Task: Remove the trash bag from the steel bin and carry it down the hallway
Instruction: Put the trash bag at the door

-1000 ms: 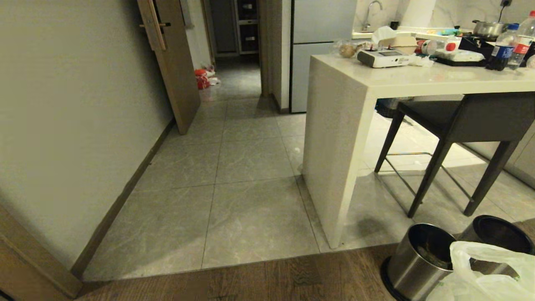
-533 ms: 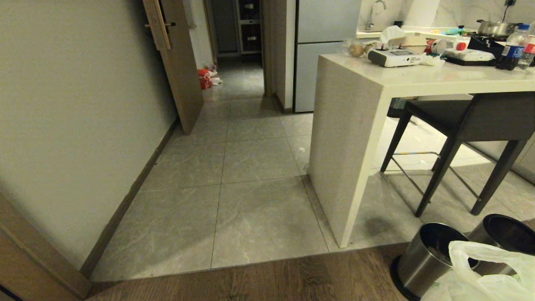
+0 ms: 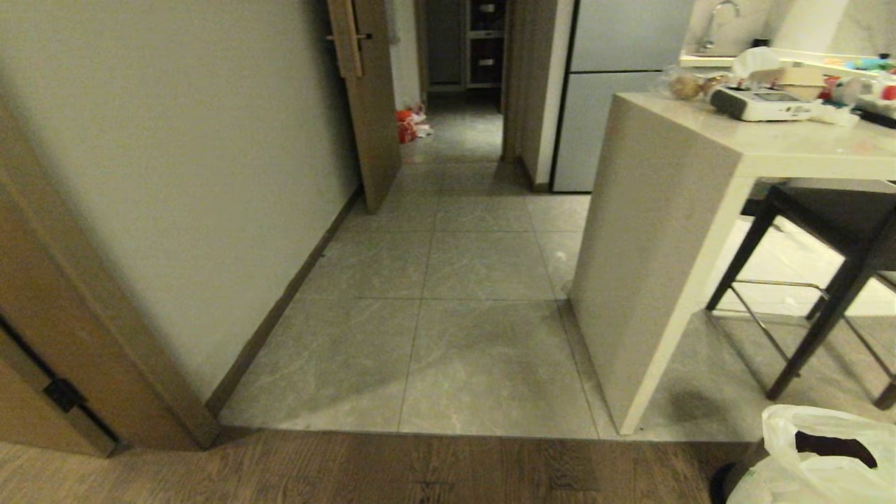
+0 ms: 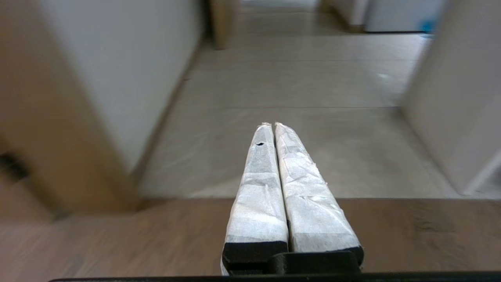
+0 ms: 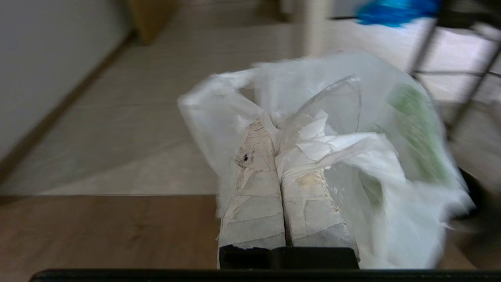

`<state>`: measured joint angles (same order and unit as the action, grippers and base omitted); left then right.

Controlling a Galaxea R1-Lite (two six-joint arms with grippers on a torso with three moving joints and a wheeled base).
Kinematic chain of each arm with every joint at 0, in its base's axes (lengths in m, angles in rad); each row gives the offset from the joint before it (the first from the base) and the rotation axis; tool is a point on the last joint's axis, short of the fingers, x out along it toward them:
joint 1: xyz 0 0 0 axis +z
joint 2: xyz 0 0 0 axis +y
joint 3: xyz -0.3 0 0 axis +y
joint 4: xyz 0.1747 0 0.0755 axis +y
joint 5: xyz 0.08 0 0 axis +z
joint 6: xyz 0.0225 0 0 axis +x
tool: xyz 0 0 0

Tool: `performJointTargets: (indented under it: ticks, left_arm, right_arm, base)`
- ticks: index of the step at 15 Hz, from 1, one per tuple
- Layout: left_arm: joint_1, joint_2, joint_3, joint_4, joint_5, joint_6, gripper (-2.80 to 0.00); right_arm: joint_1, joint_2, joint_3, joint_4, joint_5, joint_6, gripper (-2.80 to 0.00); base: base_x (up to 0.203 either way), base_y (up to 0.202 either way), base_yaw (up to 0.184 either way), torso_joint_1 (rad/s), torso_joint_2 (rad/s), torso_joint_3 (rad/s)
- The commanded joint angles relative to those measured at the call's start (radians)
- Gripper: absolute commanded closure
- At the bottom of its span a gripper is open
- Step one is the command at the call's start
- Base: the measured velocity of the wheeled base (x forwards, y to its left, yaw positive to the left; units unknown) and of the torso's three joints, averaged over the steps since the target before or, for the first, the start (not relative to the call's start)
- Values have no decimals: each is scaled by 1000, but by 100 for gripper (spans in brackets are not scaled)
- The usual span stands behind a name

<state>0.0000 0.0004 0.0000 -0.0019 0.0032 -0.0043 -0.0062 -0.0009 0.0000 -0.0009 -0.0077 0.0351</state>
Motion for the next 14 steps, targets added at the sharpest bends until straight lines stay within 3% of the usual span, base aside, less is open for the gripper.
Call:
performJointTargets:
  ticks: [1,3,11,14]
  left_arm:
    - [0,1,0,-1,0,0,0]
    - [0,1,1,-1,0,0,0]
    - [0,1,0,-1,0,-2,0]
    - [0,1,1,-1,0,-2,0]
  right_arm:
    - [0,1,0,1,0,0,0]
    - [0,1,0,1,0,1,0]
    - [0,1,0,1,0,3,0]
    - [0,1,0,1,0,3,0]
  base:
    - [1,-14,190,2,7,2]
    - [1,0,116,1,0,1]
    - [0,0,0,0,0,0]
    - [-5,0,-86,0,2,2]
